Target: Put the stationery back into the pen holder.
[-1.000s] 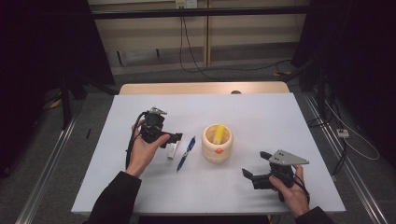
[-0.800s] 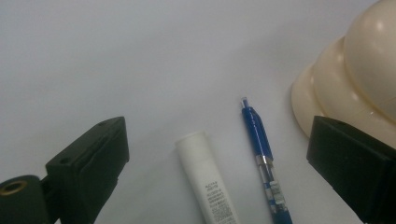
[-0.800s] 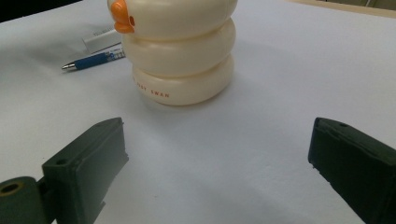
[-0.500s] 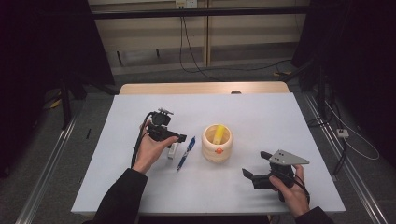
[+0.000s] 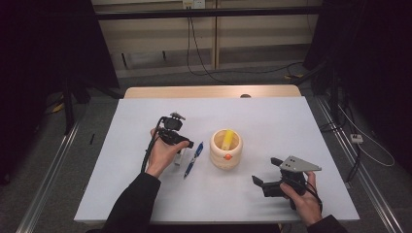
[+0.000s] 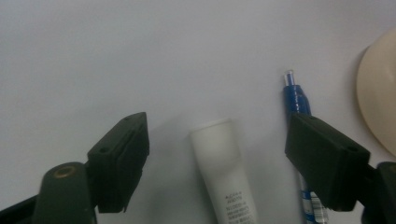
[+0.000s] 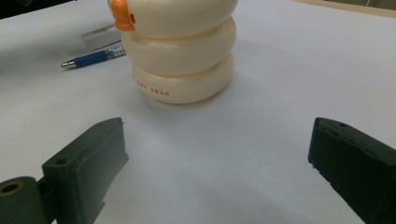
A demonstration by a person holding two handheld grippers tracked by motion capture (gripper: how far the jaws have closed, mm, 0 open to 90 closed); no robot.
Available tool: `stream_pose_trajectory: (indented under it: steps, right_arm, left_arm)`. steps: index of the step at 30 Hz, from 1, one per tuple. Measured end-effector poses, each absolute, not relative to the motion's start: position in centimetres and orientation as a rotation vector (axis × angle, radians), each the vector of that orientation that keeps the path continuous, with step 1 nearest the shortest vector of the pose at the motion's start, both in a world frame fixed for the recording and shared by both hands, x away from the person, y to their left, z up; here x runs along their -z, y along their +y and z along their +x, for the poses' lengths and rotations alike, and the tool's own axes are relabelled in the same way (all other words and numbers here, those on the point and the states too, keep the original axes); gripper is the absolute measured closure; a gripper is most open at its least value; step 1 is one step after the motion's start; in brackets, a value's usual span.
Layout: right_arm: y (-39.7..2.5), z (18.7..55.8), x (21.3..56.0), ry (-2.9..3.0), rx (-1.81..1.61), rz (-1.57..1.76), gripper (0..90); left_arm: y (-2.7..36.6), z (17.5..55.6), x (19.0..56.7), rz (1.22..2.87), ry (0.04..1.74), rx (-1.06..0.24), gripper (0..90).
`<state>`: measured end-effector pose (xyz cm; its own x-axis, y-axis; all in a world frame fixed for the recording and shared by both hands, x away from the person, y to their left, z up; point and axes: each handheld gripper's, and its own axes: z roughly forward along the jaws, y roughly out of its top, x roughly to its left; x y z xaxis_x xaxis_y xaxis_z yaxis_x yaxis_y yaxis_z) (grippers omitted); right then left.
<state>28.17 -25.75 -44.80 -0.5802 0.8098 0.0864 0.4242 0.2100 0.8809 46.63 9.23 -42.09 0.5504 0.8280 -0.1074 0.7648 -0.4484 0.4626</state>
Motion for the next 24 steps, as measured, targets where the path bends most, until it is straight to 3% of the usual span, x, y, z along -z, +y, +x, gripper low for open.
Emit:
stream_pose_trajectory:
  steps: [7, 17, 24]
  right_arm:
    - [-25.8, 28.2, 44.8, 2.099, -1.325, 1.149, 3.7]
    - [-25.8, 28.1, 44.8, 2.099, -1.324, 1.15, 3.7]
    - [-25.8, 28.2, 44.8, 2.1, -1.325, 1.151, 3.7]
  left_arm:
    - [8.9, 46.9, 42.6, 2.36, 1.287, -0.179, 29.5]
    - [8.5, 47.0, 42.9, 2.389, 1.315, -0.184, 51.1]
    - [8.1, 47.0, 43.0, 2.421, 1.308, -0.204, 60.5]
